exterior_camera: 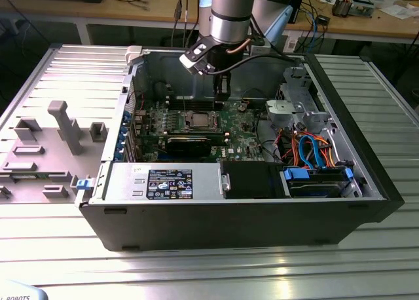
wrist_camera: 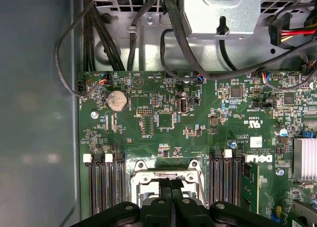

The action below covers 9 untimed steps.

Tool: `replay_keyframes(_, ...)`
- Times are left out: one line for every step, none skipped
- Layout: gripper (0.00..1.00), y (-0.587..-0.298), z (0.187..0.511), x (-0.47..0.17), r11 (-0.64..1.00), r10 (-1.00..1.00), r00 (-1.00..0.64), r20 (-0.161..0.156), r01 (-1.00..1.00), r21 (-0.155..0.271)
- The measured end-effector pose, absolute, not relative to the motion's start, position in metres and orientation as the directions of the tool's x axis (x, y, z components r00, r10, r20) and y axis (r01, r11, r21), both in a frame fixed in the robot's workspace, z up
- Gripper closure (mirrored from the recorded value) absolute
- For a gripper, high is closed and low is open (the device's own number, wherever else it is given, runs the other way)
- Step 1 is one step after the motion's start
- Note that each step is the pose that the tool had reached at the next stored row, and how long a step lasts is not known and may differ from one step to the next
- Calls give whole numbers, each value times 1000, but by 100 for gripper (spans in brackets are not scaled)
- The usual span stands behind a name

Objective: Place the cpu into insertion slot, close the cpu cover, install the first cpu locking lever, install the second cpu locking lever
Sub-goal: 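Close the cpu cover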

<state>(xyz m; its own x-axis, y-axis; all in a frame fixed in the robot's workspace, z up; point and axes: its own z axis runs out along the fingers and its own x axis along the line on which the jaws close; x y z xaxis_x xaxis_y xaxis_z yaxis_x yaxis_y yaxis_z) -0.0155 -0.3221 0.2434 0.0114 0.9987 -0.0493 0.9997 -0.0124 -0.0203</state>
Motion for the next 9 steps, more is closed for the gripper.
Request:
replay_keyframes(89, -322, 243, -16, -13, 999, 12, -49, 1000, -20)
replay_keyframes(89, -322, 243, -16, -13, 999, 12, -49, 1000, -20)
replay_keyframes(89, -322, 243, -16, -12, 999, 11, -49, 1000, -20)
replay_keyframes(89, -322, 243, -17, -12, 999, 11, -49, 1000, -20)
replay_keyframes(89, -322, 243, -18, -12, 999, 11, -49, 1000, -20)
replay_keyframes(89, -322, 243, -18, -12, 999, 11, -49, 1000, -20)
replay_keyframes(89, -322, 243, -19, -12, 999, 11, -49, 1000, -20)
replay_keyframes(89, -322, 243, -20, -12, 999, 11, -49, 1000, -20)
replay_keyframes(89, -322, 243, -21, -12, 999, 11, -49, 1000, -20)
